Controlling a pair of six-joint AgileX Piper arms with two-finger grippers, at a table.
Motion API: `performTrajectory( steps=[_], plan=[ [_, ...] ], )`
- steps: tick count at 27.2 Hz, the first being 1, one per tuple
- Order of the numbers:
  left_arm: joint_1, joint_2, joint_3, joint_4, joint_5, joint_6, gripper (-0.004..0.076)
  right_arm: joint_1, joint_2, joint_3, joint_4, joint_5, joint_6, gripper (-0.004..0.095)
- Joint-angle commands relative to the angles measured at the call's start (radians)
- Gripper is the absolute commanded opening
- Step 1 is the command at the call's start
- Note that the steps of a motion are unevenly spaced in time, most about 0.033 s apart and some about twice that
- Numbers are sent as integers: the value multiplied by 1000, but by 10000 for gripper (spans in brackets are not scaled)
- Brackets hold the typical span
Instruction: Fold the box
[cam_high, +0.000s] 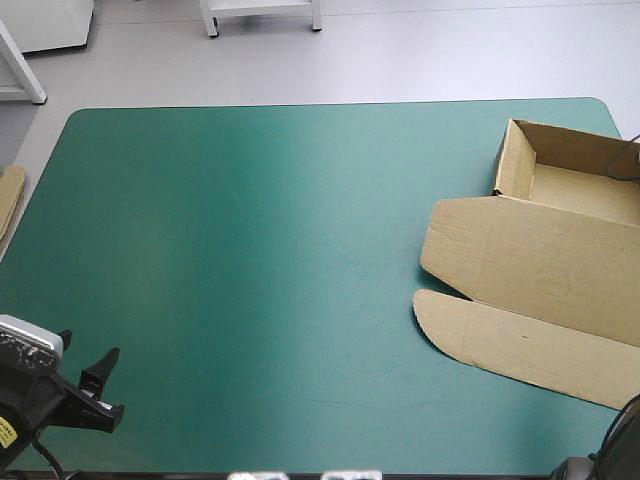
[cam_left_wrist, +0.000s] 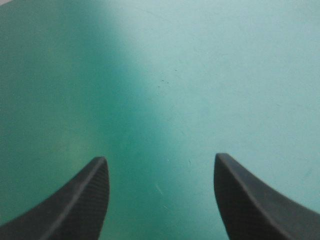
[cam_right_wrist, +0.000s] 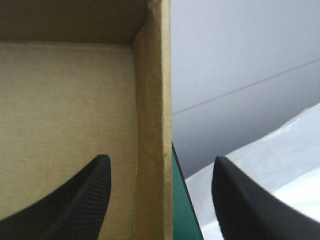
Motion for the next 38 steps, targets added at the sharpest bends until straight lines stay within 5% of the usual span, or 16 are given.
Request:
performTrajectory(
  steps=[1, 8, 16, 22, 27, 32, 38],
  plan=[
    [-6, 16, -31, 50, -108, 0, 441, -8, -164, -71, 83, -39, -33, 563],
    [-6, 16, -31, 55, -162, 0, 441, 24, -348, -88, 475, 3, -163, 505],
    [-6, 16, -31, 59, -207, -35, 441, 306, -450, -73, 495, 87, -149, 391],
    [-6, 16, -31, 59, -220, -89, 441, 563, -560, 86, 462, 15, -131, 381],
    [-6, 16, -31, 53, -207, -89, 441, 728, -770, 435, 291, -145, -89, 318],
    [-6, 16, -23, 49, -218, -89, 441, 869, -1130, 922, 315, -405, -84, 318],
    [-6, 1, 123, -57, -276, -69, 441, 900, -1627, 1418, 335, -537, -74, 229]
  ],
)
